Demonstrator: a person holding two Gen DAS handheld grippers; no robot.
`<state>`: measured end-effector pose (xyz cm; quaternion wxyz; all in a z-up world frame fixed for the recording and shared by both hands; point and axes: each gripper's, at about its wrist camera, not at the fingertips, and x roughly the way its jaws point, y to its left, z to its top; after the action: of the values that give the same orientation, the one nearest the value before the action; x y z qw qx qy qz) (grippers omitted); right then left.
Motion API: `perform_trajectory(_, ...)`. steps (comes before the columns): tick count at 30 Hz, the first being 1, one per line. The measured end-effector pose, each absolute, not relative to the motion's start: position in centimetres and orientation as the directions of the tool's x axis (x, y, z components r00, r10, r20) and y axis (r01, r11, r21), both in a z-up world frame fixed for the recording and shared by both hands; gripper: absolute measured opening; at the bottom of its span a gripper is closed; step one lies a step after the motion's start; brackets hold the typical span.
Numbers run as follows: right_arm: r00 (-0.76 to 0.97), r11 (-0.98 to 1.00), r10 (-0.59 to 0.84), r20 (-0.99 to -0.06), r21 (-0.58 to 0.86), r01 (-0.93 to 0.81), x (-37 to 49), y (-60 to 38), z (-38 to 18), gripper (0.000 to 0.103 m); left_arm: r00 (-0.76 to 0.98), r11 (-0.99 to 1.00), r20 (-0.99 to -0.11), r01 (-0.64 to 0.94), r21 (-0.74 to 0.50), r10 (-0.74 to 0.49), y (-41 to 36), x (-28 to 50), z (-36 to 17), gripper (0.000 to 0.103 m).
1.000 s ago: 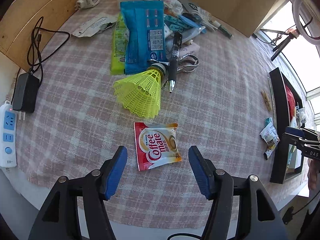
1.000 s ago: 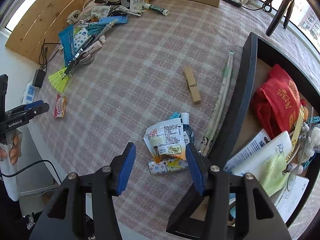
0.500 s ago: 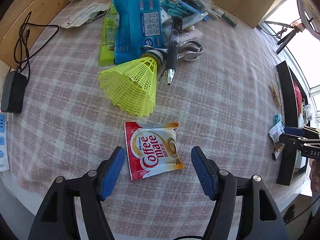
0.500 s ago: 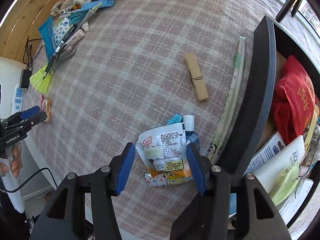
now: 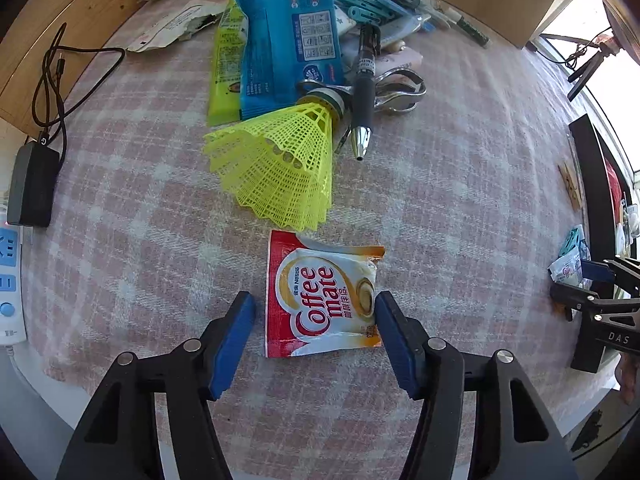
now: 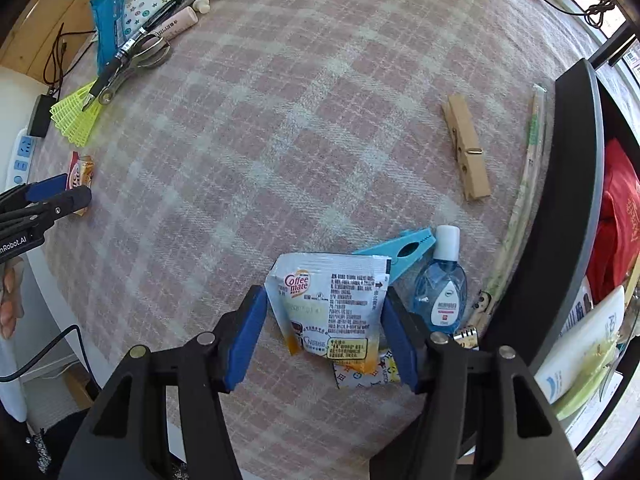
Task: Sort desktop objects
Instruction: 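Grasp the Coffee-mate sachet with the left tool while the right tool grasps the white printed tube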
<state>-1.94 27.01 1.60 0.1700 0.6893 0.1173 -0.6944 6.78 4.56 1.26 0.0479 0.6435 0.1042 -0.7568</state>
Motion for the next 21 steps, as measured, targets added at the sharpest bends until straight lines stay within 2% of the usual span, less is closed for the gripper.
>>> perform_trajectory(2,-0.008,-0.909,-0.064,-0.998,0.055,0.413,-1.7,26.7,1.7,0.051,-0.177,-0.973,-0.982,0.208,-0.102,0.065,4.5,7.1,1.3,0.051)
perform_trajectory(4,-0.024,-0.906,-0.046,-0.999,0.031,0.422,-1.6,26.6,1.8,0.044,-0.184,-0.974,-0.981,0.207,-0.095,0.057,4.5,7.4,1.4,0.044)
perform_trajectory(6,-0.035,-0.905,-0.034,-0.999,0.016,0.426,-1.6,26.7,1.9,0.026,-0.189,-0.972,-0.980,0.210,-0.105,0.065,4.4,7.7,1.5,0.040)
perform_trajectory(8,-0.031,-0.906,-0.034,-0.999,0.017,0.423,-1.7,27.0,2.0,0.018,-0.198,-0.970,-0.978,0.218,-0.108,0.065,4.4,7.9,1.7,0.034)
perform_trajectory(13,-0.023,-0.916,-0.094,-0.995,0.078,0.394,-1.9,28.0,2.3,0.017,-0.219,-0.965,-0.972,0.227,-0.131,0.080,4.3,8.8,2.5,0.018)
perform_trajectory(14,-0.024,-0.918,-0.105,-0.994,0.088,0.388,-2.0,28.4,2.4,0.017,-0.222,-0.963,-0.971,0.231,-0.136,0.084,4.3,8.9,2.6,0.004)
perform_trajectory(21,-0.051,-0.923,-0.171,-0.984,0.142,0.357,-3.7,30.5,4.7,0.017,-0.248,-0.958,-0.966,0.254,-0.137,0.072,4.4,10.1,3.7,0.003)
